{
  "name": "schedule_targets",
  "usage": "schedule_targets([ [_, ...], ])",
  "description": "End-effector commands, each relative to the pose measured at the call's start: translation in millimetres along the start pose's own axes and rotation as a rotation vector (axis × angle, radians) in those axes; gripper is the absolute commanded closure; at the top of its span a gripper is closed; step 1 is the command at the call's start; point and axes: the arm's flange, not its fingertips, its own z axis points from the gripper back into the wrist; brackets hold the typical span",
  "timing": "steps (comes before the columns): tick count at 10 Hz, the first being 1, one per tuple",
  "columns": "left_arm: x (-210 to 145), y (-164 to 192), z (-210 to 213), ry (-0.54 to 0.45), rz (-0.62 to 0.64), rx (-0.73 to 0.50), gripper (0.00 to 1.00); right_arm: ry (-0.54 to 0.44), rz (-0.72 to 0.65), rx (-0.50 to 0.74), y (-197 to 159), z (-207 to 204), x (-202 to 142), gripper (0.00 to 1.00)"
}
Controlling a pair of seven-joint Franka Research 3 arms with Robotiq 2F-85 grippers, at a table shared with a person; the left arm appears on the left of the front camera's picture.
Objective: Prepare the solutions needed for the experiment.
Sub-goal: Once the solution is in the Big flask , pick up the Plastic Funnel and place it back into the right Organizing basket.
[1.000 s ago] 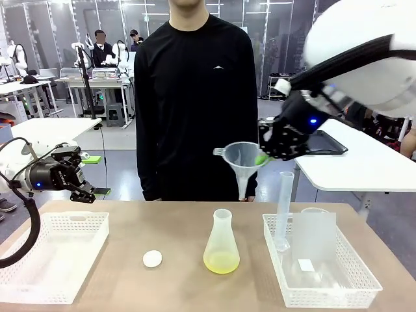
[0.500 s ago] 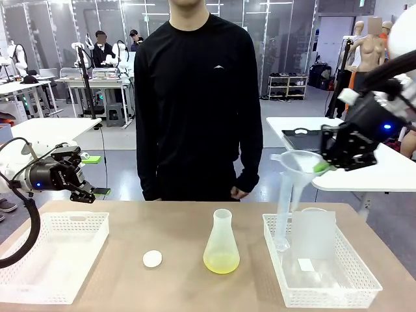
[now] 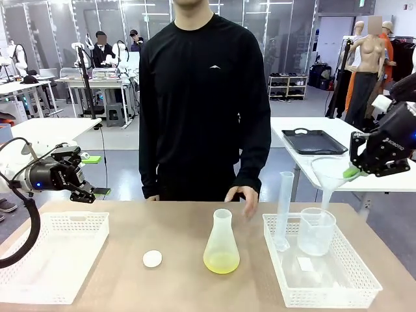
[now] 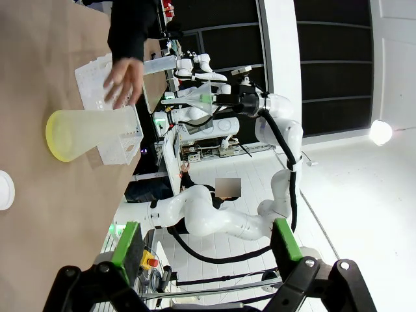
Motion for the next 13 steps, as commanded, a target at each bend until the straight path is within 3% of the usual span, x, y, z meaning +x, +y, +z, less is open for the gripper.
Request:
schedule_targets([
  [1, -1, -2, 0, 0.004, -0.004, -0.004, 0.0, 0.069, -0.016, -0.02, -4, -5, 0, 1.0],
  [6, -1, -2, 0, 0.004, -0.004, -0.004, 0.0, 0.197, -0.079, -0.076, -27, -72, -23, 1.0],
  [9, -1, -2, 0, 0.004, -0.004, -0.004, 0.0, 0.157, -0.115, -0.094, -25, -115, -28, 1.0],
  [13, -1, -2, 0, 0.004, -0.004, -0.004, 0.0, 0.235, -0.186, -0.159, -21, -145, -24, 1.0],
])
